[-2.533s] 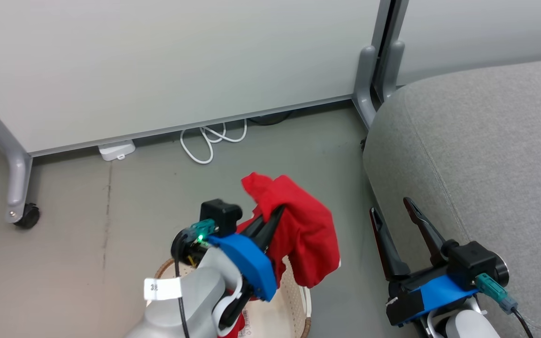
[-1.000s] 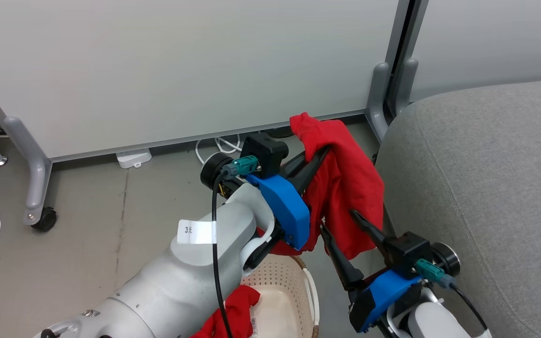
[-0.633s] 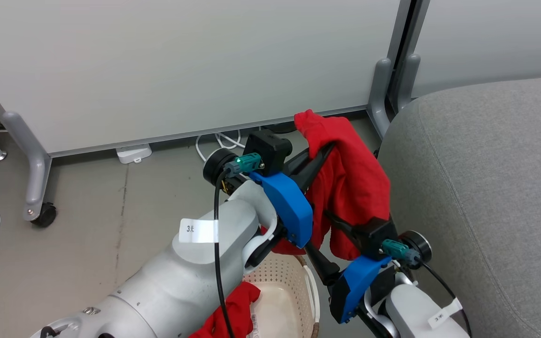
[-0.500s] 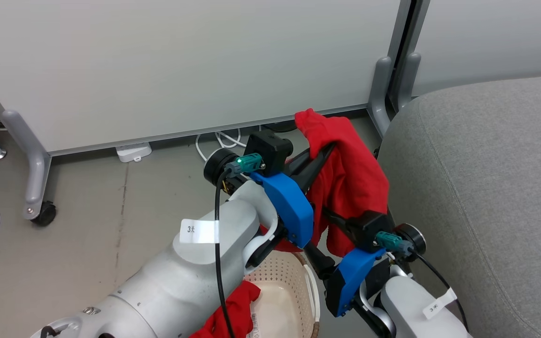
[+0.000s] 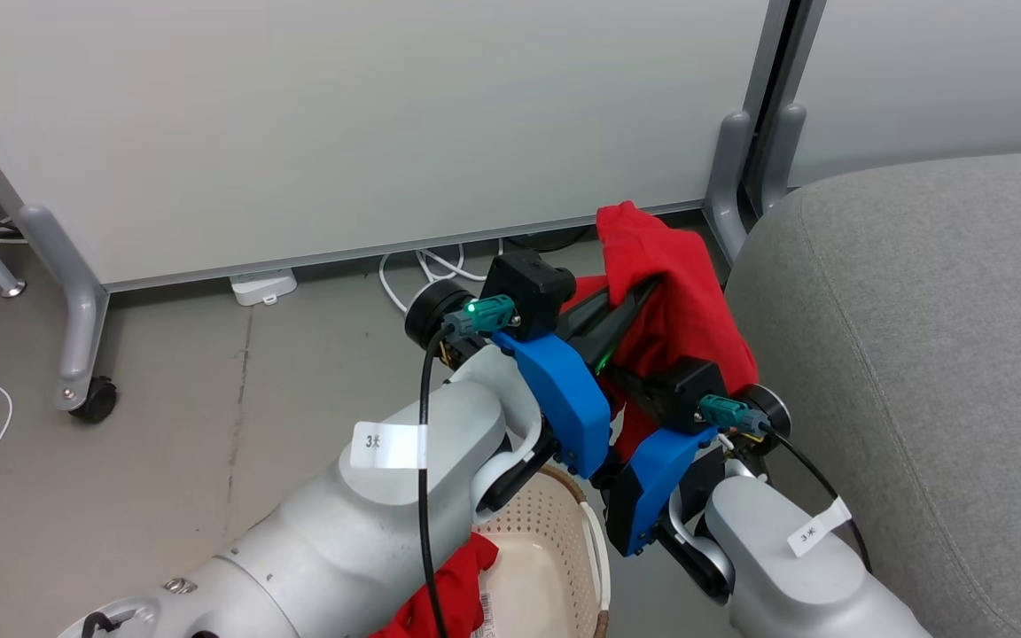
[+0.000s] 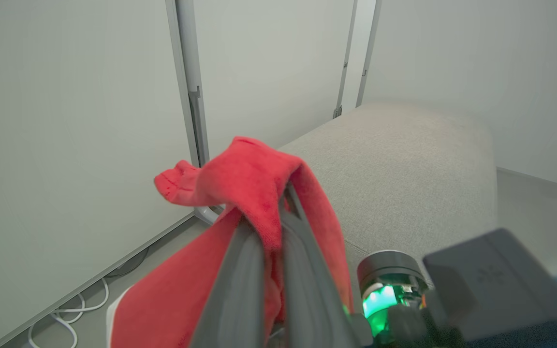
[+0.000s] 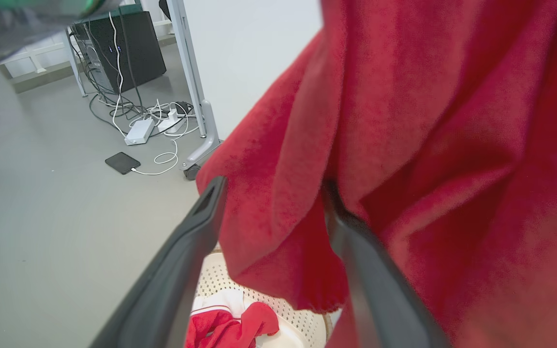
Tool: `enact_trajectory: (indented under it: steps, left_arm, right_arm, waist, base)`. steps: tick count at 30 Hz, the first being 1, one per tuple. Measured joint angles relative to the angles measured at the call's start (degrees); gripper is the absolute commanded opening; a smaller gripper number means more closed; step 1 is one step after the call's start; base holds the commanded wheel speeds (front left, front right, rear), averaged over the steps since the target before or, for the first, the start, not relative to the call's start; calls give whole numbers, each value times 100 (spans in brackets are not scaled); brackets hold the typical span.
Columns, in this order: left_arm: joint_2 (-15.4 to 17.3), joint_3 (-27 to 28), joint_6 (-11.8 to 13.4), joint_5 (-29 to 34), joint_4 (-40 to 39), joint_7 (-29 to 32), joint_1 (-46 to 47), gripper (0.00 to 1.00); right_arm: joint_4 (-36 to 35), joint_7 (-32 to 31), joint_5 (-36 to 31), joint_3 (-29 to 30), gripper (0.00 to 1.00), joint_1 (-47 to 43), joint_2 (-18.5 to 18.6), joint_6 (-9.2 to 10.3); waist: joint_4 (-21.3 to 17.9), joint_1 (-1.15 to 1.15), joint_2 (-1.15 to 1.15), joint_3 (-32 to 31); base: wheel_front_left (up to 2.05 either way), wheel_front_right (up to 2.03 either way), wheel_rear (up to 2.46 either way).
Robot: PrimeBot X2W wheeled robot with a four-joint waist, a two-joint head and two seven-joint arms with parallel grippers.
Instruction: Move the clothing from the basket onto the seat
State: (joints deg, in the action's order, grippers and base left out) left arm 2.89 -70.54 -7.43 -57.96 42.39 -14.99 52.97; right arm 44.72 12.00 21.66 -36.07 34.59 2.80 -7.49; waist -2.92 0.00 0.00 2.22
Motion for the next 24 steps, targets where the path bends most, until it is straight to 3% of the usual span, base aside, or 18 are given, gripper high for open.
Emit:
enact_trajectory:
  steps: [8,11,12,13,14,24]
  left_arm:
    - [0,-32,0,-46,-46,0,-8,0]
    - [0,-38,0,-51,-54,0,-28,0]
    - [0,-42,0,-53,-57,0,-31,0]
    - [0,-43,0,-55,-58,0,-31,0]
    - [0,-46,0,-59,-60,0,-34,0]
    - [0,-44,0,-96,-8,0,-70,0]
  right_arm:
    - [297,199,182,-92,98,165,0,0]
    - [364,248,243,-80,49,204,0,0]
    - [383,255,258,-75,43,220,0,0]
    - [402,266,269,-68,15,230,0,0]
    - [419,272,276,-66,0,237,1,0]
    - [444,297,247,-30,0,261,0,0]
  waist:
    - [9,0,0,-75]
    - [2,0,0,-93]
    - [-1,0,0,-98]
    - [-4,0,0,-100]
    - [-5,0,0,-101]
    - [-24,0,0,-90]
  base:
    - [0,0,0]
    - [0,0,0]
    - [0,0,0]
    - [0,0,0]
    - [0,0,0]
    - [0,0,0]
